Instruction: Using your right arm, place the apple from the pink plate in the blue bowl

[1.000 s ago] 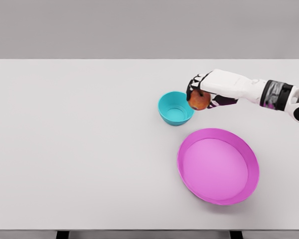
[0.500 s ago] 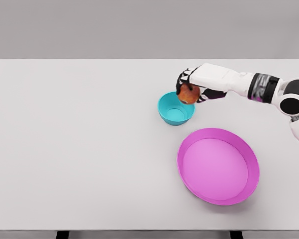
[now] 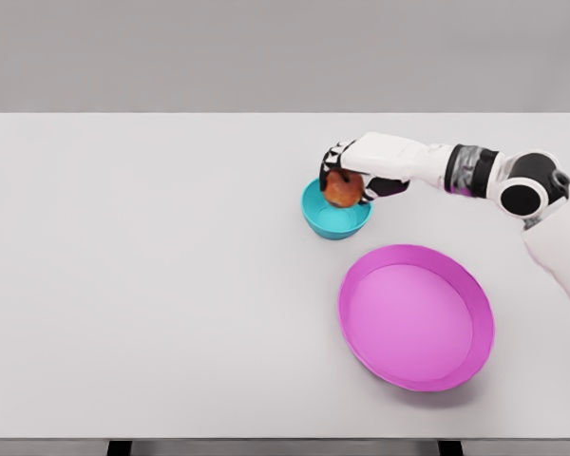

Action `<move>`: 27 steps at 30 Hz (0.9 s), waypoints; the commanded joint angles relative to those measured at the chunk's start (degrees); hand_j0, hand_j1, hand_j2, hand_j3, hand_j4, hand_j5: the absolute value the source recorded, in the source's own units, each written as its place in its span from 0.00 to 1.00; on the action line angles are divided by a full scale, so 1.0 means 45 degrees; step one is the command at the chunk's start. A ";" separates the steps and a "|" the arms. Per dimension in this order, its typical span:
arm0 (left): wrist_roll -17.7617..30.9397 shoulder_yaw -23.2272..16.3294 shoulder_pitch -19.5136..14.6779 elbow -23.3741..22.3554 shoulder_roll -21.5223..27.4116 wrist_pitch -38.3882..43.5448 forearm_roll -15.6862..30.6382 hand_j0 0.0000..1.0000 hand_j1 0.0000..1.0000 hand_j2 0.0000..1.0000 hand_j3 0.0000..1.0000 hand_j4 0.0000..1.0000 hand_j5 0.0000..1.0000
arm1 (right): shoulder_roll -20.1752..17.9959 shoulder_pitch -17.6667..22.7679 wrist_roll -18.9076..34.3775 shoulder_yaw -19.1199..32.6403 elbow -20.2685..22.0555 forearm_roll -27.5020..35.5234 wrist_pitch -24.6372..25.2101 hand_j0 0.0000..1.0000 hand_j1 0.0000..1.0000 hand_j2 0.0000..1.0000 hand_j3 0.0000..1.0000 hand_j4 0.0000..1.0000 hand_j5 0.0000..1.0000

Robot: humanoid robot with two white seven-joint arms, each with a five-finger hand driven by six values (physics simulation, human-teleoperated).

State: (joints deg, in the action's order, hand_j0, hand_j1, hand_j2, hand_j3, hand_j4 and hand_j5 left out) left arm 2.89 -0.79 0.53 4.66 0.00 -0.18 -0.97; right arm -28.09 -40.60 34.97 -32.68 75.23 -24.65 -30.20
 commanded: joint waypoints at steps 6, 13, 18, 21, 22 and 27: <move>0.0002 0.0000 0.0000 0.0000 0.0000 0.0000 0.0001 1.00 1.00 1.00 1.00 1.00 1.00 | 0.0422 -0.0332 0.0007 -0.0393 -0.0799 -0.0128 0.0031 0.44 0.44 0.44 0.44 0.44 0.44; 0.0002 0.0000 0.0000 0.0000 0.0000 0.0000 0.0001 1.00 1.00 1.00 1.00 1.00 1.00 | 0.0540 -0.0430 0.0007 -0.0511 -0.1034 -0.0128 0.0031 0.48 0.48 0.48 0.48 0.48 0.48; 0.0002 0.0000 0.0000 0.0000 0.0000 0.0000 0.0001 1.00 1.00 1.00 1.00 1.00 1.00 | 0.0520 -0.0430 0.0007 -0.0472 -0.1131 -0.0128 0.0031 0.48 0.48 0.48 0.48 0.48 0.48; 0.0002 0.0000 -0.0020 0.0000 0.0000 0.0000 0.0001 1.00 1.00 1.00 1.00 1.00 1.00 | 0.0520 -0.0430 0.0007 -0.0491 -0.1131 -0.0128 0.0031 0.54 0.54 0.54 0.54 0.54 0.54; 0.0002 0.0000 0.0000 0.0000 0.0000 0.0000 0.0001 1.00 1.00 1.00 1.00 1.00 1.00 | 0.0520 -0.0430 0.0007 -0.0472 -0.1151 -0.0128 0.0050 0.89 0.89 0.89 0.89 0.89 0.89; 0.0002 0.0000 0.0000 0.0000 0.0000 0.0000 0.0001 1.00 1.00 1.00 1.00 1.00 1.00 | 0.0540 -0.0430 0.0007 -0.0472 -0.1210 -0.0128 0.0050 1.00 1.00 1.00 1.00 1.00 1.00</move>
State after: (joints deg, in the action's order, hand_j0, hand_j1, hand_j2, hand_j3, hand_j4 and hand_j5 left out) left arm 2.89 -0.79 0.44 4.66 0.00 -0.18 -0.97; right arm -25.67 -42.54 35.01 -34.86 69.85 -25.55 -30.13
